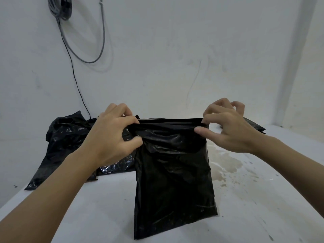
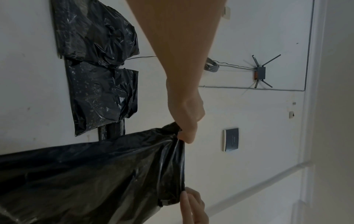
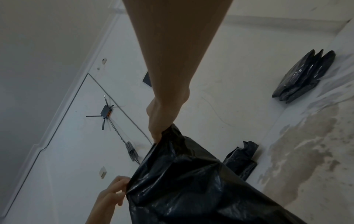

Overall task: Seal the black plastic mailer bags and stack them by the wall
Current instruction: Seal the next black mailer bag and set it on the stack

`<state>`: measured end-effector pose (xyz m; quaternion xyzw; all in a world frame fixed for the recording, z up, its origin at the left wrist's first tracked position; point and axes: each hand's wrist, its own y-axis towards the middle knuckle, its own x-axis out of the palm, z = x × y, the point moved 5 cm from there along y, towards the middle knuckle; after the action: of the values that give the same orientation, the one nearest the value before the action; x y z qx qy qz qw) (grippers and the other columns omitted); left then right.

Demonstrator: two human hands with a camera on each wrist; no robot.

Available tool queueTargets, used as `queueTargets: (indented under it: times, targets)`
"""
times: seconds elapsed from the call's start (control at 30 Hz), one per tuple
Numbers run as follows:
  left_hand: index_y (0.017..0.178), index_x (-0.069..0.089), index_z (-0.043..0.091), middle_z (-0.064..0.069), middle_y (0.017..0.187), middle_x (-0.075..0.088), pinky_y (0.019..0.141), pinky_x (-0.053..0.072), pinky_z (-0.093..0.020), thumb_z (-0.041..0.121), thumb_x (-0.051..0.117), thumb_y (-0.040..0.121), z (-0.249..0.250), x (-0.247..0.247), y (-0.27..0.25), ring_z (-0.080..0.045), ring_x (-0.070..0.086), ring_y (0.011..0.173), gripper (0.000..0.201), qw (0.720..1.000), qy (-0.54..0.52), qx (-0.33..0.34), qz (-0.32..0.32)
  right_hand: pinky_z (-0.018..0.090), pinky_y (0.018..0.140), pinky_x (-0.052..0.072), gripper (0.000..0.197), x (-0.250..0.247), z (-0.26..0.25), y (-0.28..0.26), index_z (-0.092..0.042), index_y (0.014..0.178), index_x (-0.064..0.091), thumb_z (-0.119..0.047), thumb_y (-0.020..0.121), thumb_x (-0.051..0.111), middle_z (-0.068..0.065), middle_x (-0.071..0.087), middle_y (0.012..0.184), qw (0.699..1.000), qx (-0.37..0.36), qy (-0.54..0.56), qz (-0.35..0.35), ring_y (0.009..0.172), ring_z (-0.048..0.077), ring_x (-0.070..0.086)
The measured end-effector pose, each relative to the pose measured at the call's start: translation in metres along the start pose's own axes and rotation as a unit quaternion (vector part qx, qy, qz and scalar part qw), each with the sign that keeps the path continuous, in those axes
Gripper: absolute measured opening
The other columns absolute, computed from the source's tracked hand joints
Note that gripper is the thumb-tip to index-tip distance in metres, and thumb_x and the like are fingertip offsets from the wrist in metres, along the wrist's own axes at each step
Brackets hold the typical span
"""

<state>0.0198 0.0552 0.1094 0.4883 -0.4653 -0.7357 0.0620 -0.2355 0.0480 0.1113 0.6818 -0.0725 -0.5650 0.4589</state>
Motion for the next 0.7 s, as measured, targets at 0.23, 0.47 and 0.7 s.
queueTargets:
  times: [0.23,0.47,0.7]
  targets:
    - [0.076,0.069,0.014,0.010,0.081,0.052,0.079,0.036,-0.036,0.049,0.044,0.075,-0.012,-0.005,0.008,-0.007,0.032,0.085,0.043,0.995,0.037,-0.059,0.077,0.029,0.091,0.005,0.027,-0.005,0.011,0.004,-0.028,0.070,0.063,-0.046,0.080,0.045,-0.023,0.059,0.074,0.998,0.044,-0.035,-0.015,0.108,0.007,0.039]
    - [0.079,0.063,0.021,0.015,0.081,0.062,0.070,0.037,-0.007,0.042,0.069,0.077,-0.015,-0.006,0.012,0.006,0.055,0.071,0.021,0.990,-0.051,-0.119,0.063,0.031,0.087,0.040,0.005,-0.014,0.018,0.004,-0.018,0.077,0.074,-0.022,0.080,0.073,-0.008,0.061,0.088,0.988,0.106,0.113,0.026,0.080,0.002,0.057]
    - [0.081,0.073,0.022,0.000,0.079,0.074,0.077,0.051,-0.020,0.022,0.081,0.071,-0.023,-0.004,0.010,-0.008,0.069,0.078,0.013,0.928,-0.284,-0.232,0.068,0.011,0.069,0.039,0.030,-0.019,0.016,0.000,-0.038,0.068,0.061,-0.013,0.077,0.076,-0.017,0.062,0.076,0.976,0.126,0.178,0.021,0.083,0.003,0.059]
